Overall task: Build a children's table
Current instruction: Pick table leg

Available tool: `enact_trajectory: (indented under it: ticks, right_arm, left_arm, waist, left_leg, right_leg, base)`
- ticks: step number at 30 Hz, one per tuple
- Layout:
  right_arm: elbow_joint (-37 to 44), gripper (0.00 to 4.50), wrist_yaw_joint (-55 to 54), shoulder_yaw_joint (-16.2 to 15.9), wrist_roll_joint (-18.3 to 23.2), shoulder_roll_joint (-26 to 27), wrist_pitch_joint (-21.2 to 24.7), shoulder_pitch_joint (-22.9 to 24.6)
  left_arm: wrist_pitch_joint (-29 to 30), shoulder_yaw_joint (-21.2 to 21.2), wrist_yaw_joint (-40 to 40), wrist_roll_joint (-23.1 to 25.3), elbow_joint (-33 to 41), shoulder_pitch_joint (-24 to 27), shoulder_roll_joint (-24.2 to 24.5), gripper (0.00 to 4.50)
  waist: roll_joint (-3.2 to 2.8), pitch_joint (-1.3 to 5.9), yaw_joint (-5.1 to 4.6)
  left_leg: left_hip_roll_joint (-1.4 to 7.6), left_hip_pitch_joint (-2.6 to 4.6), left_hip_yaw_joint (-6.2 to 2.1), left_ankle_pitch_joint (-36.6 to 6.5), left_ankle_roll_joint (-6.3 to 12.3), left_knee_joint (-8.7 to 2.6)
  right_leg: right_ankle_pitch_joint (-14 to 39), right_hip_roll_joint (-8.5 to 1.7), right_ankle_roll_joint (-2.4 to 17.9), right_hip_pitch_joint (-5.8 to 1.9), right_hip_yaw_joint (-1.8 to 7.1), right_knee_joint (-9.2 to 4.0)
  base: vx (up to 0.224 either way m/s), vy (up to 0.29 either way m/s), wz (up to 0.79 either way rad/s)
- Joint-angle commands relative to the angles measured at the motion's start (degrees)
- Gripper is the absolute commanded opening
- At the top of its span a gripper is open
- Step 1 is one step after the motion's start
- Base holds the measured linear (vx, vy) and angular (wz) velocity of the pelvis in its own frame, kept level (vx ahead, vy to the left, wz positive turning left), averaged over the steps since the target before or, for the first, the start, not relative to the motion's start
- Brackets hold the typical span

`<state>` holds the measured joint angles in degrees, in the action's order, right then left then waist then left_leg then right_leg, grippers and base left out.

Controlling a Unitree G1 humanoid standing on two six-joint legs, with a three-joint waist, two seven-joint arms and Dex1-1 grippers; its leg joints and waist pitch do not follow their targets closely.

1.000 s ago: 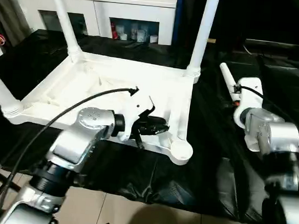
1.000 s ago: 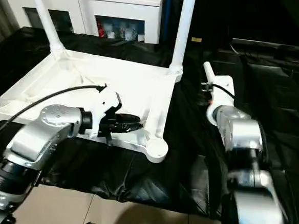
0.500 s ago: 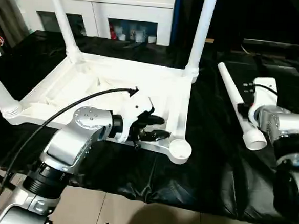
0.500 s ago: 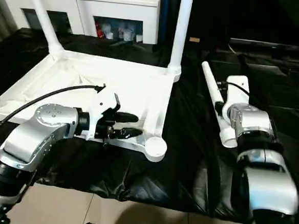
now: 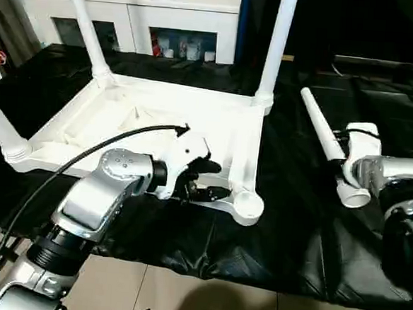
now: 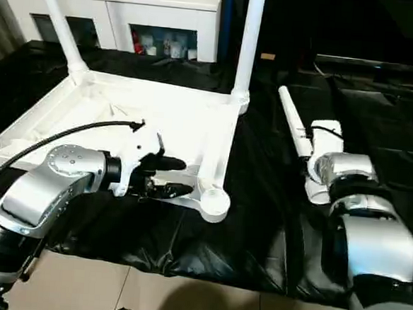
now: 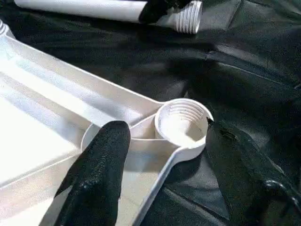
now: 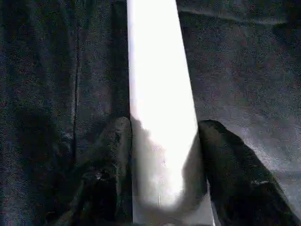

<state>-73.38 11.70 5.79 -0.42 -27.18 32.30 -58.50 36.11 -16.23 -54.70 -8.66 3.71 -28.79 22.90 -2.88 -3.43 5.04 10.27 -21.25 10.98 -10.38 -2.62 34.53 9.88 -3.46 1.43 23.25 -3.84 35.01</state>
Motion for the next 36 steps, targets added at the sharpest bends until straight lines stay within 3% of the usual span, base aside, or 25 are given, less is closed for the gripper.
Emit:
enact_trajectory:
  ticks: [1,9,12,18,20,22,24,25,27,28,29,30,32,34,35,36]
  right_arm:
    - [-1.31,1.95,0.99,0.28,-0.11,-0.37,1.23,-1.05]
    - [-2.29,1.86,0.68,2.05,0.97,-1.33,0.95,-0.74]
    - [-2.18,1.86,-0.25,4.20,2.60,-2.15,-0.02,-0.62]
    - [0.41,1.84,-0.35,14.42,11.55,-3.61,-9.51,1.65]
    - [1.29,1.84,1.73,15.82,13.05,-3.40,-11.57,2.51]
    - [4.78,1.84,8.85,19.48,17.33,-2.12,-15.18,5.57]
    - [6.76,1.84,12.51,20.41,18.83,-1.40,-16.22,7.23]
    - [12.23,1.84,19.89,21.11,21.53,0.50,-17.59,11.03]
    - [13.08,1.84,20.83,21.18,22.01,0.77,-17.53,11.57]
    - [24.74,1.84,29.67,20.99,27.99,3.73,-13.37,18.10]
    - [29.22,1.84,32.36,20.64,30.22,4.72,-11.40,20.49]
    - [29.70,1.84,32.64,20.60,30.46,4.83,-11.19,20.75]
    - [40.75,1.84,37.83,17.56,35.24,6.26,-6.25,26.41]
    - [44.44,1.83,39.37,16.42,36.95,6.60,-4.60,28.19]
    - [50.12,1.83,41.72,15.13,39.97,7.22,-1.90,30.70]
    - [50.12,1.83,41.72,15.13,39.97,7.22,-1.90,30.70]
  left_arm:
    - [0.34,-0.48,-0.31,-0.25,1.13,-0.06,0.74,2.96]
    - [-0.34,-0.27,0.05,-0.19,0.06,-0.71,0.80,2.96]
    - [-1.28,0.25,1.10,-0.10,-0.95,-1.34,0.35,2.96]
    - [-5.73,4.17,6.89,-0.56,-4.80,-3.80,-4.63,2.96]
    - [-6.49,4.93,8.02,-0.99,-5.43,-4.08,-5.93,2.96]
    - [-6.70,6.19,10.15,-2.36,-7.03,-4.54,-8.75,2.96]
    - [-6.59,6.55,10.81,-2.84,-7.70,-4.63,-9.77,2.96]
    - [-6.69,7.01,11.47,-3.62,-8.68,-4.81,-11.32,2.96]
    - [-6.62,7.05,11.51,-3.73,-8.83,-4.90,-11.53,2.96]
    - [-3.72,8.24,12.77,-5.52,-10.63,-6.54,-14.16,2.96]
    - [-2.68,8.94,13.45,-6.35,-11.32,-7.22,-15.22,2.96]
    - [-2.57,9.01,13.52,-6.44,-11.39,-7.29,-15.33,2.96]
    - [-2.49,11.53,17.01,-7.13,-13.88,-9.38,-17.77,2.96]
    - [-2.98,12.47,17.71,-7.75,-14.58,-10.03,-18.54,2.96]
    - [-1.28,16.03,19.66,-11.32,-16.06,-11.76,-20.76,2.96]
    - [-1.28,16.03,19.66,-11.32,-16.06,-11.76,-20.76,2.96]
  waist:
    - [0.85,4.13,0.08]
    - [0.79,4.09,0.07]
    - [0.72,4.13,0.10]
    - [0.75,4.41,0.27]
    - [1.01,4.58,0.39]
    - [0.95,4.56,0.37]
    - [1.08,4.70,0.52]
    - [1.09,4.79,0.57]
    - [1.02,4.89,0.58]
    - [1.13,4.90,0.64]
    - [0.83,4.91,1.30]
    - [0.92,4.97,1.20]
    - [0.96,4.91,1.75]
    - [1.05,4.72,2.09]
    - [1.26,4.72,2.23]
    - [1.21,4.85,2.50]
  left_leg:
    - [2.16,0.40,-1.10,-11.09,0.93,-3.10]
    - [2.15,0.52,-1.07,-11.73,0.92,-3.05]
    - [2.13,0.51,-1.09,-11.74,0.84,-3.04]
    - [1.98,0.34,-0.95,-10.44,1.66,-2.79]
    - [1.97,0.02,-0.91,-8.85,3.08,-2.65]
    - [1.89,-0.12,-0.77,-8.54,3.88,-2.53]
    - [1.94,-0.28,-0.77,-7.54,5.61,-2.42]
    - [1.94,-0.37,-0.78,-6.64,6.74,-2.29]
    - [2.17,-0.33,-0.97,-6.02,7.12,-2.35]
    - [2.03,-0.34,-0.75,-5.93,7.58,-2.23]
    - [2.38,0.12,-0.78,-6.31,8.46,-2.18]
    - [2.38,-0.19,-0.88,-5.39,8.88,-2.20]
    - [2.53,-0.28,-0.99,-5.03,8.92,-2.31]
    - [2.39,-0.22,-0.96,-5.63,8.23,-2.45]
    - [2.34,-0.29,-0.91,-5.47,7.75,-2.47]
    - [2.42,-0.27,-1.10,-5.52,7.42,-2.45]
  right_leg:
    - [16.02,-4.22,11.74,-2.92,2.29,-4.14]
    - [16.88,-4.24,11.91,-2.87,2.24,-4.29]
    - [16.49,-4.19,11.82,-2.88,2.23,-4.29]
    - [13.12,-4.15,12.26,-3.12,2.16,-4.13]
    - [11.22,-4.21,12.82,-3.33,2.06,-3.95]
    - [10.65,-4.14,12.86,-3.43,2.05,-4.03]
    - [10.04,-4.10,12.99,-3.52,1.89,-4.01]
    - [9.51,-4.04,13.00,-3.56,1.85,-3.93]
    - [9.77,-4.12,13.29,-3.46,1.70,-3.88]
    - [9.83,-3.93,13.34,-3.39,1.73,-4.06]
    - [9.54,-3.98,12.61,-3.12,1.91,-4.12]
    - [8.70,-3.87,12.79,-3.28,1.80,-3.89]
    - [10.37,-4.01,12.25,-3.12,1.61,-4.35]
    - [13.13,-4.00,10.92,-3.12,1.63,-4.73]
    - [14.04,-4.03,10.26,-3.20,1.68,-4.78]
    - [14.98,-4.25,9.95,-3.13,1.62,-4.73]
  base:
    - [0.000,0.000,0.00]
    - [0.000,0.000,0.00]
    - [0.000,0.000,0.00]
    - [0.000,0.000,0.00]
    - [0.000,0.000,0.00]
    - [0.000,0.000,0.00]
    - [0.000,0.000,0.00]
    - [0.000,0.000,0.00]
    - [0.000,0.000,0.00]
    - [0.000,0.000,0.00]
    - [0.000,0.000,0.00]
    - [0.000,0.000,0.00]
    - [0.000,0.000,0.00]
    - [0.000,0.000,0.00]
    - [0.000,0.000,0.00]
    - [0.000,0.000,0.00]
